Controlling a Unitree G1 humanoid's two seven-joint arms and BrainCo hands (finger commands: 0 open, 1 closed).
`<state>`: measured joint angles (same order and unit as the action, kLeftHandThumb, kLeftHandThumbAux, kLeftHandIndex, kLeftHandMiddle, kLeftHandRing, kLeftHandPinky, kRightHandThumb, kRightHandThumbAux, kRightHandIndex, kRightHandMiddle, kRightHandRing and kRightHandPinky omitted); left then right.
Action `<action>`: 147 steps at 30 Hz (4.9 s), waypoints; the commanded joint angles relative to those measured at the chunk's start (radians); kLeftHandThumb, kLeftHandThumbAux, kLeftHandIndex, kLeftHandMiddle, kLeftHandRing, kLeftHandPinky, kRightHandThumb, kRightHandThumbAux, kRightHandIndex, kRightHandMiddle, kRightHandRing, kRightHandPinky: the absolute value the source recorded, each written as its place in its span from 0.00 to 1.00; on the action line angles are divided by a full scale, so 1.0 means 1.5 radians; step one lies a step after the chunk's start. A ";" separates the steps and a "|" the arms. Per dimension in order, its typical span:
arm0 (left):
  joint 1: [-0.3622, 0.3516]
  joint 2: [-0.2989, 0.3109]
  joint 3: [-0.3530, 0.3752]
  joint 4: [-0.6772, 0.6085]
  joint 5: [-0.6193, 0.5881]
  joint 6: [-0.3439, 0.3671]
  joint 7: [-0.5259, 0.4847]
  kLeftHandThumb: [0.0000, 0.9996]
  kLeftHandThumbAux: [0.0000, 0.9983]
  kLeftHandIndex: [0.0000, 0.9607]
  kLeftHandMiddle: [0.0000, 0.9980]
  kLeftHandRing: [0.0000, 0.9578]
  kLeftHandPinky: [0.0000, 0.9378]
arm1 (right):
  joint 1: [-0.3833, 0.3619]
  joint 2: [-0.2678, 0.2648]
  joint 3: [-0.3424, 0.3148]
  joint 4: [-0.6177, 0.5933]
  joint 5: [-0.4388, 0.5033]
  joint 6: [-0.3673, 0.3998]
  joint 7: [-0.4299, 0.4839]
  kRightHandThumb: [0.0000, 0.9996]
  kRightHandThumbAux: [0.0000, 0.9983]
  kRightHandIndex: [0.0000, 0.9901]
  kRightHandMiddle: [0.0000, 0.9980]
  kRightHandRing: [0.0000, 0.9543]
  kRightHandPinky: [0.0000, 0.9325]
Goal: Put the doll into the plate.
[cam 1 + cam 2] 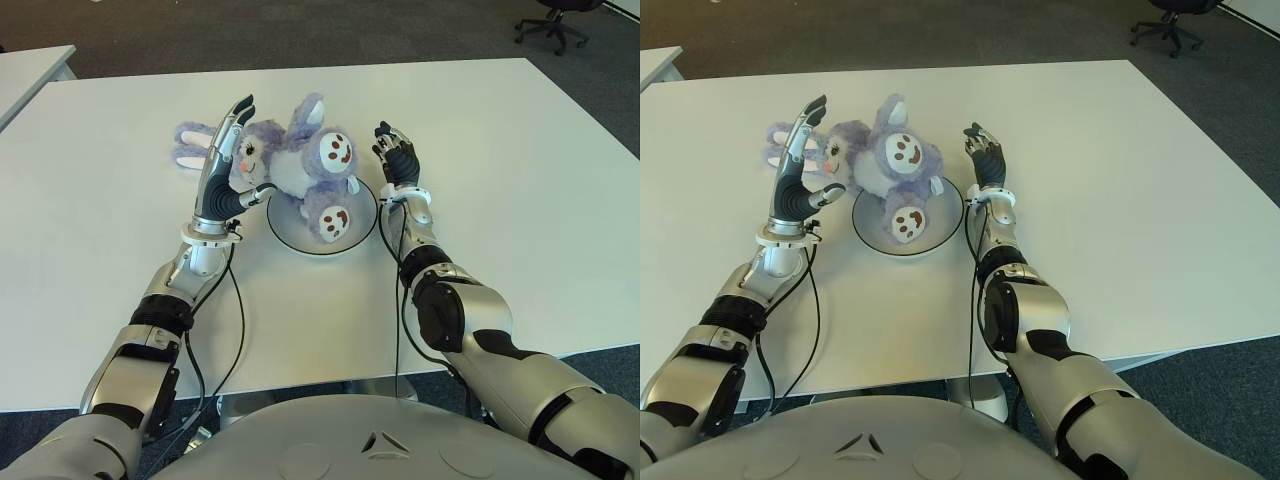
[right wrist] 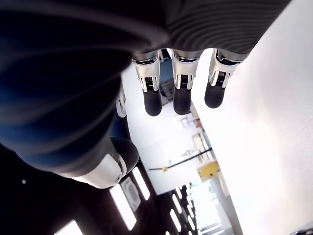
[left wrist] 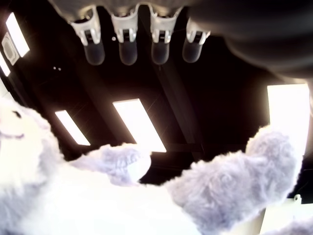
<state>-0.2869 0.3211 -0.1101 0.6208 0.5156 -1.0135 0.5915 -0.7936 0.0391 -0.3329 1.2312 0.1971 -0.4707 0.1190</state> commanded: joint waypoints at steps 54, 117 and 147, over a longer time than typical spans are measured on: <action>0.005 -0.051 0.088 0.244 -0.186 0.050 -0.100 0.00 0.32 0.00 0.03 0.02 0.00 | 0.053 -0.004 -0.011 0.039 0.005 0.038 0.004 0.69 0.74 0.40 0.09 0.07 0.08; -0.111 -0.080 0.081 0.277 -0.228 0.185 -0.260 0.00 0.46 0.00 0.04 0.07 0.02 | 0.043 0.007 -0.030 0.042 0.009 0.049 0.012 0.69 0.74 0.40 0.10 0.07 0.09; -0.146 -0.104 0.092 0.313 -0.254 0.212 -0.304 0.00 0.41 0.00 0.04 0.05 0.05 | 0.037 0.013 -0.034 0.045 0.011 0.047 0.008 0.69 0.74 0.40 0.11 0.08 0.10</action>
<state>-0.5661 0.2180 0.0261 1.0360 0.1620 -0.7181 0.1601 -0.8125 0.0285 -0.3744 1.2456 0.2021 -0.4518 0.1407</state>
